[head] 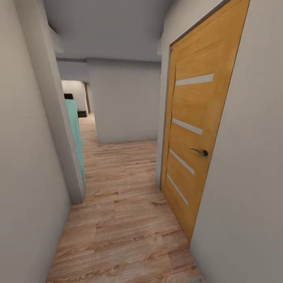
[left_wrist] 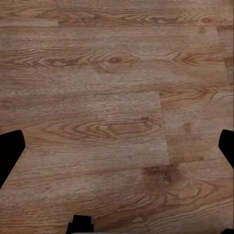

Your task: Move the two storage containers from the living room to the garage. In the garage, place one container on the floor and stack the other container on top of it (either order is fine).

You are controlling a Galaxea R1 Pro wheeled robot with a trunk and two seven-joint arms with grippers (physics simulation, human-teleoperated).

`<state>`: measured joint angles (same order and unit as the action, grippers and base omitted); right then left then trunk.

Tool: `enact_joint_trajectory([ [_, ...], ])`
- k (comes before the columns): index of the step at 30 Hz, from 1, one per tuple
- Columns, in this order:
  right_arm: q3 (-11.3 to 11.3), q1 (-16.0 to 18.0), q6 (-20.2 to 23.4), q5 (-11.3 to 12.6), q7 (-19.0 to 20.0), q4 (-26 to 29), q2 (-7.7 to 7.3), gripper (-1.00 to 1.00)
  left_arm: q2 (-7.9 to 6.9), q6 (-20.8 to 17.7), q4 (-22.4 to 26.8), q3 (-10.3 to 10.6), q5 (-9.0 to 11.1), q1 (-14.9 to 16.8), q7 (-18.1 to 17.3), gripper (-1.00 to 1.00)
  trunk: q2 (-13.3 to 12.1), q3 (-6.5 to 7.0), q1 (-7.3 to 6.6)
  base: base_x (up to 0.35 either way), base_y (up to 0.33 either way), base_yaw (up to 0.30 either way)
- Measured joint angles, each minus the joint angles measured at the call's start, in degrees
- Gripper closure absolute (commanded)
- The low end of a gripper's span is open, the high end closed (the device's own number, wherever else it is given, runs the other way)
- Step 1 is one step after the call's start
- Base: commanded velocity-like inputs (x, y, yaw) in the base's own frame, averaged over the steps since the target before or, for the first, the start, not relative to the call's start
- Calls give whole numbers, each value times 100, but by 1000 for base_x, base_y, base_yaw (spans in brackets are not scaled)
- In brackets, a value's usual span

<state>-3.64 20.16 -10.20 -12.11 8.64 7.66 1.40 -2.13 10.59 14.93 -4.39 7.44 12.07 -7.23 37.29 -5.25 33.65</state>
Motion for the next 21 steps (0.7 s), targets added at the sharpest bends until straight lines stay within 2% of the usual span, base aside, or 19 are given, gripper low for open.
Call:
enact_joint_trajectory([
  [9, 0, 0, 0, 0, 10, 0, 0, -100, 0, 0, 0, 2, 0, 0, 0, -100, 0, -6, 0, 325, 0, 193],
  [21, 0, 1, 0, 9, 67, 1, 0, -100, 0, -2, -1, 7, 1, 1, 0, -100, 0, -10, 0, 325, 0, 12],
])
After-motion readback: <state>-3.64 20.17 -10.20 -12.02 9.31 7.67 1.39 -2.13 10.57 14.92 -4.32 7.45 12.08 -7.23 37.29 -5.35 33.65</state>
